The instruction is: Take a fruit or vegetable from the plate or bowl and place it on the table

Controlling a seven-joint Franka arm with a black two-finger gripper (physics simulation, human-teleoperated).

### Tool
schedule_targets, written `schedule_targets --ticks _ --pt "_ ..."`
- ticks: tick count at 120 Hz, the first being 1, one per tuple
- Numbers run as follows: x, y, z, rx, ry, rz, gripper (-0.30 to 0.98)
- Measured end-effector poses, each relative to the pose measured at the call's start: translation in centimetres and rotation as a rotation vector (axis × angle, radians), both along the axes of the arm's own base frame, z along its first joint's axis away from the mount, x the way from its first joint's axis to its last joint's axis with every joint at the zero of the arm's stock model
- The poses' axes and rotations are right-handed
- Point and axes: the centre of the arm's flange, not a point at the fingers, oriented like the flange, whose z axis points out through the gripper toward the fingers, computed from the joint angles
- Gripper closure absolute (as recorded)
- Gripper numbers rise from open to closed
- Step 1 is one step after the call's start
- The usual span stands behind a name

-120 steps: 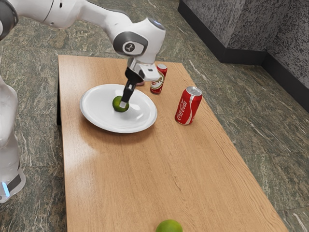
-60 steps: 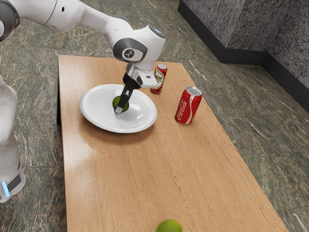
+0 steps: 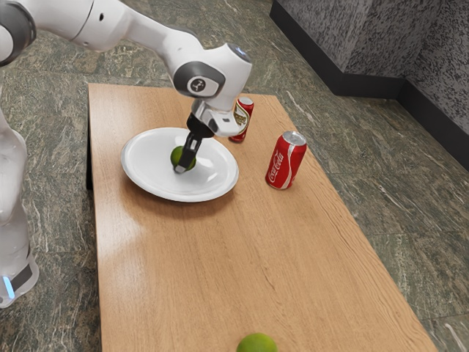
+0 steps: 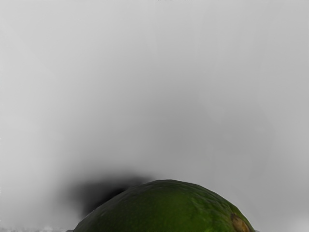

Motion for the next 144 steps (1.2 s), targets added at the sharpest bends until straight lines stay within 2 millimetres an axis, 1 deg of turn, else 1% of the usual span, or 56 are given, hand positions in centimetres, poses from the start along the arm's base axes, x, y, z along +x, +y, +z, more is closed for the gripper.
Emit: schedule_targets --ticks 20,44,62,75,83,95,114,127,144 --pt "-0.2 0.1 0.5 0.011 0.004 0.037 0.35" --pt "-0.5 0.2 2.1 0.019 0.001 0.077 0.36" --pt "-0.9 0.0 4.0 0.024 -0.013 0.098 0.35" --pt "-1.3 -0.5 6.0 0.027 -0.036 0.103 0.35" --pt "-1.0 -2.1 7.3 0.038 -0.052 0.08 0.35" --pt "-0.8 -4.9 8.6 0.055 -0.066 0.04 0.35" --pt "-0.6 -9.9 9.8 0.082 -0.084 -0.028 0.36" --pt "-0.5 -12.3 10.5 0.09 -0.099 -0.052 0.36" --pt "-0.5 -17.0 12.0 0.102 -0.141 -0.106 0.35"
